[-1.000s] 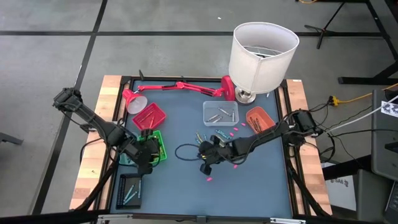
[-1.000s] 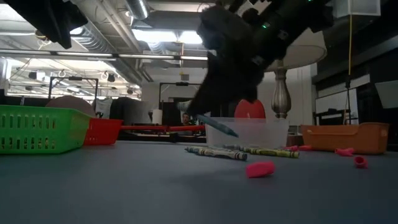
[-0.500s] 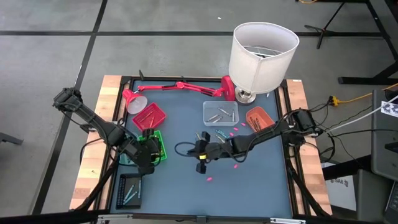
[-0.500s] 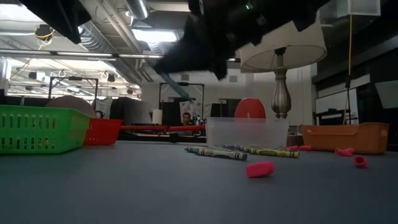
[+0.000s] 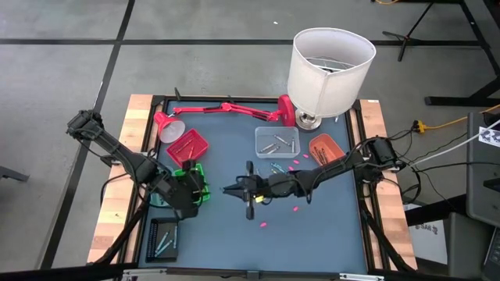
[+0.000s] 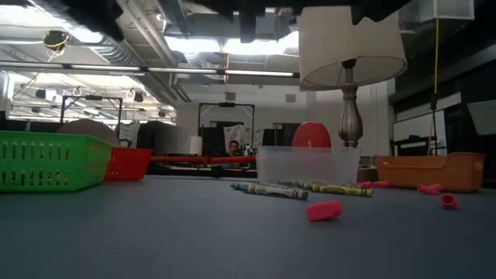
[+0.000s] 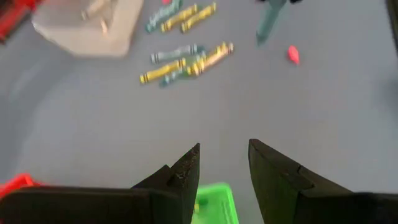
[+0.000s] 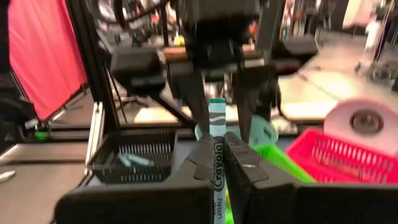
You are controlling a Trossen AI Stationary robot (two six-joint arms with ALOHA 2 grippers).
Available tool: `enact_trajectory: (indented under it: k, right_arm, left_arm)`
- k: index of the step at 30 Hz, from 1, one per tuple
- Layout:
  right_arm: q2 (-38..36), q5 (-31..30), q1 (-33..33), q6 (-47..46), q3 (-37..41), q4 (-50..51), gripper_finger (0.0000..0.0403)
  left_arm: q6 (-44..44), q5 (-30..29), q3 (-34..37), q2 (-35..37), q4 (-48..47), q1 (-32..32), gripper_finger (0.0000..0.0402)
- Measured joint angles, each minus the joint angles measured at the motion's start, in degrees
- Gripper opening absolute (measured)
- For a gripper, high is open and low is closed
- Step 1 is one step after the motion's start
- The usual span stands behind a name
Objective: Sort crayons
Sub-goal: Put the dark green crayon into the black bin
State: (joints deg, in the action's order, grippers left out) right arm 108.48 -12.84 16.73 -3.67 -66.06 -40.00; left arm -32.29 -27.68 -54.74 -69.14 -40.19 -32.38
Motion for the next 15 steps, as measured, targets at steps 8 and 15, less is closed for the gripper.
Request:
enact_trajectory:
  k: [8, 15]
  right_arm:
    - [0.0, 0.0, 0.0, 6.5, 0.0, -10.4, 0.0011]
    - [-0.1, 0.0, 0.0, 7.2, 0.0, -11.5, 0.0012]
  left_arm:
    - [10.1, -4.4, 0.0, 0.0, 11.2, 0.8, 0.0121]
    - [17.8, -4.7, 0.0, 0.0, 18.4, 2.9, 0.0121]
